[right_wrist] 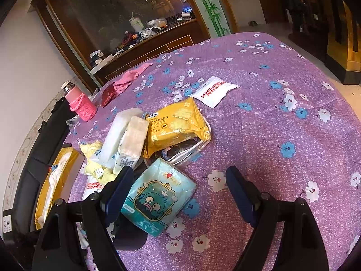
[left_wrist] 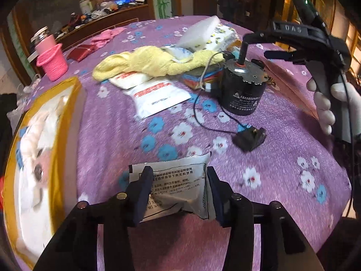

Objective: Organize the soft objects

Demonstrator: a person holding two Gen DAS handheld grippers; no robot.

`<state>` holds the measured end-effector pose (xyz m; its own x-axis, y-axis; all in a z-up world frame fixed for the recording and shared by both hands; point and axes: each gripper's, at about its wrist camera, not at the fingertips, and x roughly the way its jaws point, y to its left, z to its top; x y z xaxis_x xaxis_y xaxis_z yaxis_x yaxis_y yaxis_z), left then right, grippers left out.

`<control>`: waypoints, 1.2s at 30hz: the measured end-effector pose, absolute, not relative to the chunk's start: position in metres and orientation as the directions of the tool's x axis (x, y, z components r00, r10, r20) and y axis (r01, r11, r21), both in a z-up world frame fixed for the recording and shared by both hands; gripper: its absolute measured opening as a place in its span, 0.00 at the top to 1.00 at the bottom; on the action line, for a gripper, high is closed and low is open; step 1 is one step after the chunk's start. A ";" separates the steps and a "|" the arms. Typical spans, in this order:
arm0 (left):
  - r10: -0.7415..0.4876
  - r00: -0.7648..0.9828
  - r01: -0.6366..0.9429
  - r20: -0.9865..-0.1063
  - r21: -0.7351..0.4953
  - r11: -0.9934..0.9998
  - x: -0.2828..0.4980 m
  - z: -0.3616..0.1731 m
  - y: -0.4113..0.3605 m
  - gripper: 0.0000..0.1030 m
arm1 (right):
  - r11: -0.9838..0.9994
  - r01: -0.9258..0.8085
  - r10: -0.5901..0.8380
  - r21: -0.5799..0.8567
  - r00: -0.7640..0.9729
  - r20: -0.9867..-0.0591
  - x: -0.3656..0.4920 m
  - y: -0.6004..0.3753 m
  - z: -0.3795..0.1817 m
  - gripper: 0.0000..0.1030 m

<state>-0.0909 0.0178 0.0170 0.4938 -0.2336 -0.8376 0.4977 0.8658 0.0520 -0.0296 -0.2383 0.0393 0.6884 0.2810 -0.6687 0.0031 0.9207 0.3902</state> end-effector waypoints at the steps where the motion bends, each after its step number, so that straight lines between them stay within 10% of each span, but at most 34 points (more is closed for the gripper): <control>1: -0.238 0.500 0.485 -0.833 0.041 0.873 -0.093 0.018 0.022 0.53 | 0.921 0.005 0.279 0.389 0.687 -0.670 -0.029 -0.239 0.039 0.20; 13: -0.407 0.558 0.424 -0.723 -0.173 0.889 -0.104 0.052 0.058 0.53 | 0.885 -0.036 0.363 0.464 0.677 -0.640 -0.019 -0.233 0.059 0.20; 26: -0.482 0.557 0.417 -0.676 -0.274 0.867 -0.106 0.056 0.096 0.53 | 0.981 -0.137 0.191 0.138 0.554 -0.810 0.074 -0.140 0.077 0.21; 29: -0.487 0.560 0.408 -0.670 -0.288 0.866 -0.104 0.055 0.104 0.53 | 0.981 -0.192 0.074 -0.035 0.532 -0.843 0.077 -0.117 0.070 0.60; 36: -0.491 0.576 0.373 -0.654 -0.324 0.870 -0.103 0.054 0.127 0.53 | 0.974 -0.224 0.144 0.018 0.559 -0.817 0.042 -0.121 0.096 0.74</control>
